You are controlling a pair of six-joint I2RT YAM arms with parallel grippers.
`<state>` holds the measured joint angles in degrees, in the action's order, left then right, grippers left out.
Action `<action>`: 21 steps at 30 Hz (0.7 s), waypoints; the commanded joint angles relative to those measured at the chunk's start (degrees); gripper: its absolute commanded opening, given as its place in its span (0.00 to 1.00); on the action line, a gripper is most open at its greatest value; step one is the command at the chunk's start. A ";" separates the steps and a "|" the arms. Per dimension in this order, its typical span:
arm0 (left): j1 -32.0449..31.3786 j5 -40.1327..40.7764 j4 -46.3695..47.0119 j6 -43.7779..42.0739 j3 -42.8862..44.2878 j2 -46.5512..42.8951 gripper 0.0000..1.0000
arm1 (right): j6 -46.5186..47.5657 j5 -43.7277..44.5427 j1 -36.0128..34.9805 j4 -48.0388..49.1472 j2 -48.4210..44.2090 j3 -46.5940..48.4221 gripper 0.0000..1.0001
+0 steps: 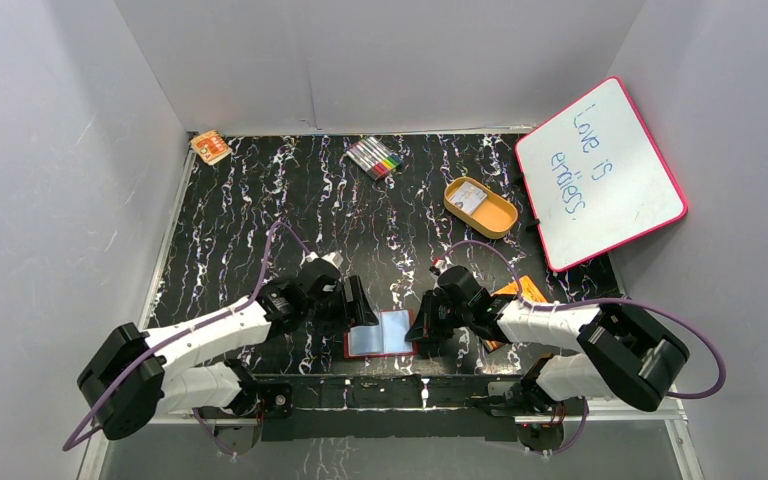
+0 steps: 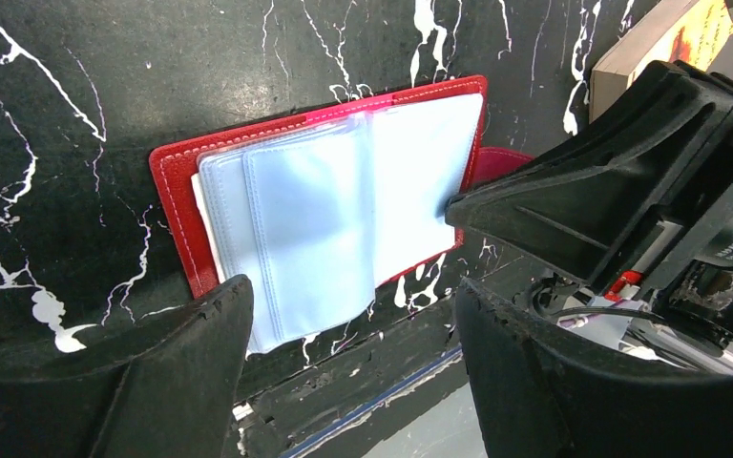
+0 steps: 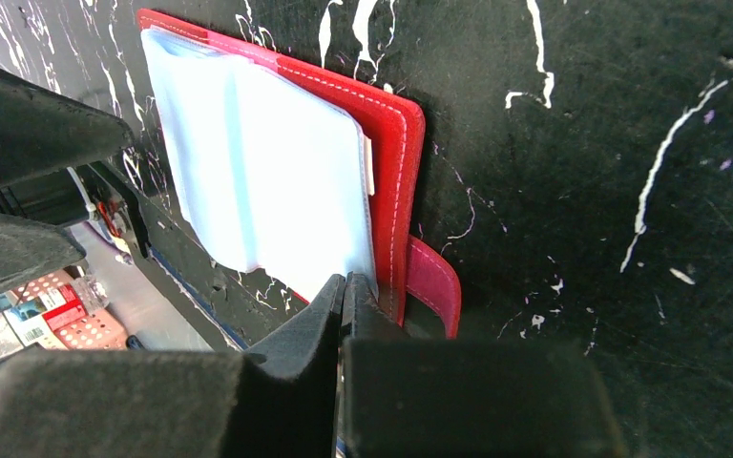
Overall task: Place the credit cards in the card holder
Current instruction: Open the card holder at the center of the board.
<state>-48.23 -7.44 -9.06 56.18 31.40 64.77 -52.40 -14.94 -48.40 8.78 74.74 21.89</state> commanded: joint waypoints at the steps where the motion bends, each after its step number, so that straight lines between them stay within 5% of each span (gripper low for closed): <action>1: -0.26 -0.58 0.65 0.42 -0.38 1.10 0.75 | 1.88 5.89 0.15 -3.15 2.01 -0.62 0.07; 21: -0.25 0.65 -0.50 0.00 -0.76 1.00 0.74 | 2.13 5.62 0.19 -3.15 1.81 -0.44 0.07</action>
<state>-48.23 -8.12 -6.98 56.55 31.18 68.95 -52.38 -15.03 -48.40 9.15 75.11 21.98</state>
